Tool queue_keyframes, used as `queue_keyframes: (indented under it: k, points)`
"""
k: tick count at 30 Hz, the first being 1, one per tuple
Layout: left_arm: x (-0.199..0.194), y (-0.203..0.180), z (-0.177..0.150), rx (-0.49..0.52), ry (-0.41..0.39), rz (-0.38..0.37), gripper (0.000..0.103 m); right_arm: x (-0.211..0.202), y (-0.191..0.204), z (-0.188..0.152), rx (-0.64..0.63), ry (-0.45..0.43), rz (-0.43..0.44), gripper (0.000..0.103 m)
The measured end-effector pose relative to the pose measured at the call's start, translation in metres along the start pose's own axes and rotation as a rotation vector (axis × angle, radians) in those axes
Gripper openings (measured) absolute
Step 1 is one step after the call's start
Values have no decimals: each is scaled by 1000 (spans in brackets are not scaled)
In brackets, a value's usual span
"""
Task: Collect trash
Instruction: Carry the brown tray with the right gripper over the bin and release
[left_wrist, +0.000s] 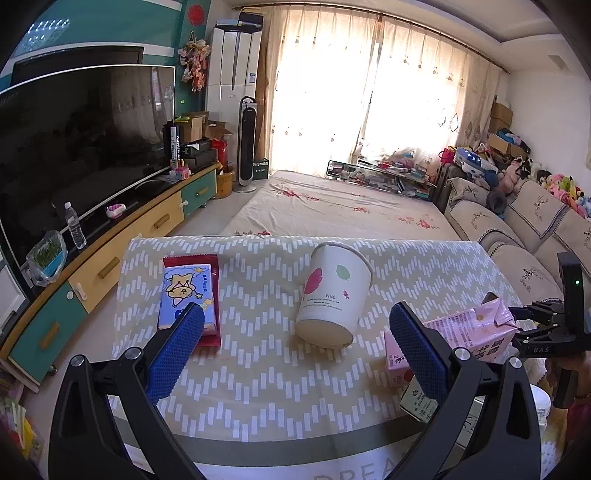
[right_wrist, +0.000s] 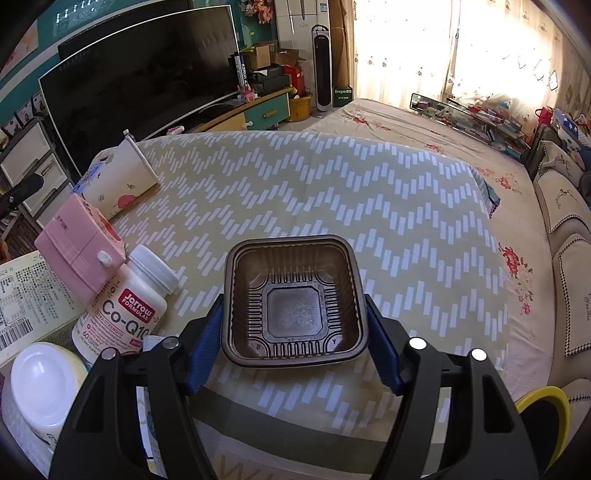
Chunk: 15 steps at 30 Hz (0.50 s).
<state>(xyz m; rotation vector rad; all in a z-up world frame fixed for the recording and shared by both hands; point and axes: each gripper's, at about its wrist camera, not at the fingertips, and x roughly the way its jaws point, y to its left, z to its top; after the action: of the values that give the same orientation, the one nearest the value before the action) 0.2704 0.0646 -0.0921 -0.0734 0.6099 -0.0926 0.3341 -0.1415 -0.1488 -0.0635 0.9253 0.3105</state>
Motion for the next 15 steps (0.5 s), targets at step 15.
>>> queue_keyframes:
  k: [15]
  points:
    - [-15, -7, 1, 18, -29, -46, 99, -132, -122, -103, 392, -34, -332, 68]
